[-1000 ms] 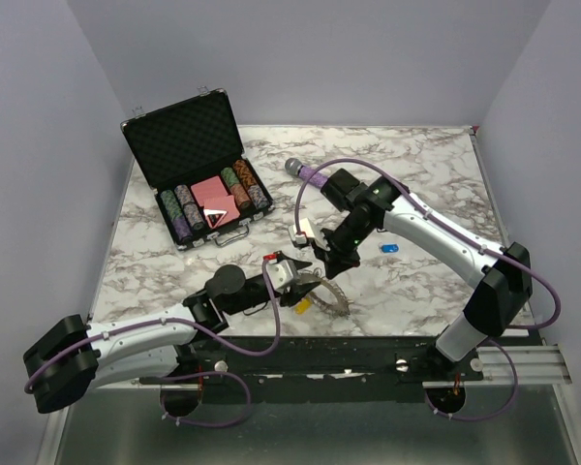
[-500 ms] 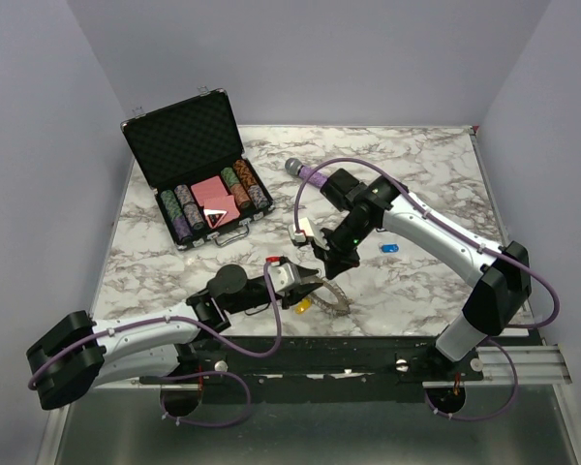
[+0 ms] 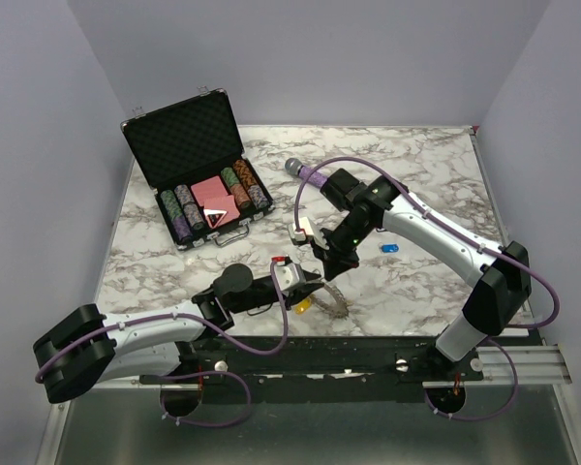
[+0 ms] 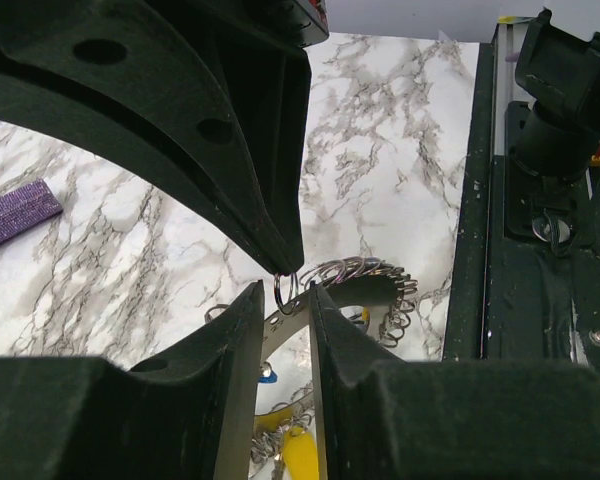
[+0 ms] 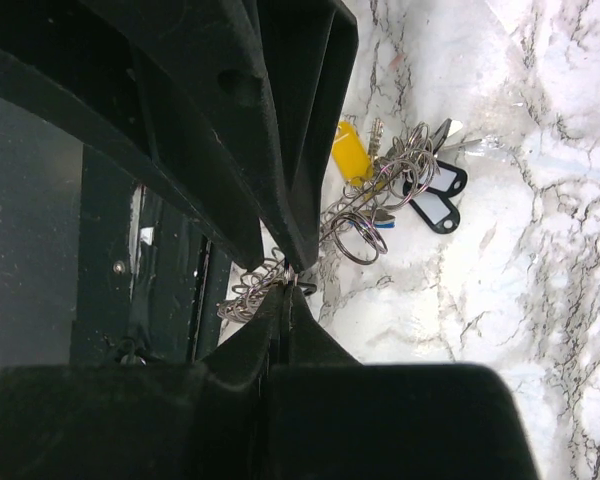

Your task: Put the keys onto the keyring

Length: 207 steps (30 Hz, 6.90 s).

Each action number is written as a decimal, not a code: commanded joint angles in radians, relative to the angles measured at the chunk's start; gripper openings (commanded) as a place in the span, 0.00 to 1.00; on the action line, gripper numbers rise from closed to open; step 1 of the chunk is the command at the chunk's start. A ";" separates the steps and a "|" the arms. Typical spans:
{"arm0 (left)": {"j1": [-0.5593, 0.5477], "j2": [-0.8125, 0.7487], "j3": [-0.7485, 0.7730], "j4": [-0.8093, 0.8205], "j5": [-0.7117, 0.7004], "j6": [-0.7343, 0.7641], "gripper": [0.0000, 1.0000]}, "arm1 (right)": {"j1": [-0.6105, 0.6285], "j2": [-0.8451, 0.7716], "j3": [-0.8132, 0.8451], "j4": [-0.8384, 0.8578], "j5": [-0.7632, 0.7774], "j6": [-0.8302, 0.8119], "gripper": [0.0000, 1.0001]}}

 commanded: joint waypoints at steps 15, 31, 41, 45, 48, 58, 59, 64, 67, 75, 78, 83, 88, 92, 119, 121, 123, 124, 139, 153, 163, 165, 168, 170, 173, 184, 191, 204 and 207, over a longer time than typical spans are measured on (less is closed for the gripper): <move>0.000 0.027 0.017 0.003 0.025 0.021 0.15 | 0.005 -0.003 0.043 -0.010 -0.065 0.013 0.00; 0.009 -0.085 -0.110 0.228 -0.090 -0.198 0.00 | -0.078 -0.062 0.008 0.027 -0.175 0.033 0.41; 0.014 -0.096 -0.242 0.615 -0.084 -0.456 0.00 | -0.153 -0.265 -0.251 0.278 -0.451 -0.141 0.51; 0.014 -0.082 -0.263 0.707 -0.081 -0.508 0.00 | -0.155 -0.279 -0.291 0.358 -0.516 -0.146 0.52; 0.014 -0.071 -0.262 0.741 -0.076 -0.525 0.00 | -0.155 -0.254 -0.291 0.357 -0.572 -0.160 0.51; 0.014 -0.038 -0.237 0.772 -0.066 -0.525 0.00 | -0.155 -0.230 -0.322 0.397 -0.623 -0.112 0.35; 0.012 -0.034 -0.234 0.775 -0.067 -0.525 0.00 | -0.153 -0.230 -0.328 0.409 -0.622 -0.103 0.33; 0.014 -0.016 -0.222 0.792 -0.066 -0.522 0.00 | -0.141 -0.230 -0.367 0.459 -0.622 -0.062 0.32; 0.014 -0.011 -0.216 0.799 -0.064 -0.522 0.00 | -0.135 -0.228 -0.383 0.484 -0.620 -0.045 0.32; 0.014 0.001 -0.211 0.818 -0.064 -0.525 0.00 | -0.123 -0.219 -0.402 0.507 -0.615 -0.031 0.33; 0.014 0.002 -0.210 0.821 -0.064 -0.525 0.00 | -0.120 -0.216 -0.408 0.515 -0.612 -0.025 0.33; 0.014 0.002 -0.216 0.835 -0.069 -0.525 0.00 | -0.117 -0.217 -0.417 0.524 -0.603 -0.019 0.33; 0.014 -0.002 -0.217 0.838 -0.066 -0.525 0.00 | -0.117 -0.217 -0.426 0.538 -0.605 -0.006 0.30; 0.014 -0.002 -0.219 0.844 -0.066 -0.525 0.00 | -0.117 -0.213 -0.425 0.539 -0.600 -0.003 0.29; 0.016 -0.002 -0.230 0.841 -0.066 -0.508 0.00 | -0.117 -0.213 -0.391 0.486 -0.556 0.001 0.00; 0.019 -0.011 -0.236 0.813 -0.066 -0.502 0.00 | -0.117 -0.205 -0.362 0.451 -0.530 -0.002 0.00; 0.022 -0.034 -0.245 0.772 -0.067 -0.502 0.00 | -0.115 -0.198 -0.328 0.402 -0.497 -0.016 0.00; 0.025 -0.051 -0.250 0.747 -0.069 -0.500 0.05 | -0.117 -0.194 -0.307 0.365 -0.481 -0.026 0.00; 0.032 -0.575 -0.034 -0.428 -0.064 -0.185 0.77 | -0.104 -0.129 -0.091 0.058 -0.174 -0.091 0.00; 0.029 -0.223 0.128 -0.339 0.000 0.049 0.70 | -0.081 -0.078 -0.014 0.006 -0.079 -0.040 0.00; 0.029 -0.050 0.149 -0.181 0.059 0.078 0.45 | -0.078 -0.069 -0.017 0.010 -0.108 -0.043 0.00; 0.029 -0.035 0.148 -0.149 0.065 0.073 0.42 | -0.080 -0.069 -0.020 0.012 -0.111 -0.045 0.00; 0.029 -0.015 0.151 -0.126 0.080 0.064 0.37 | -0.078 -0.069 -0.023 0.012 -0.112 -0.045 0.00; 0.029 0.001 0.155 -0.118 0.085 0.053 0.34 | -0.078 -0.069 -0.021 0.012 -0.117 -0.046 0.00; 0.029 0.022 0.160 -0.109 0.094 0.043 0.29 | -0.078 -0.069 -0.021 0.012 -0.123 -0.048 0.00; 0.029 0.041 0.164 -0.118 0.096 0.038 0.18 | -0.077 -0.073 -0.026 0.012 -0.141 -0.049 0.00; 0.029 0.050 0.172 -0.141 0.096 0.036 0.14 | -0.078 -0.075 -0.026 0.010 -0.157 -0.051 0.00; 0.039 -0.017 0.109 -0.107 0.045 -0.100 0.00 | -0.084 -0.105 -0.037 0.038 -0.191 -0.011 0.29; 0.046 -0.079 0.054 -0.035 0.017 -0.206 0.00 | -0.126 -0.121 -0.046 0.055 -0.233 0.006 0.45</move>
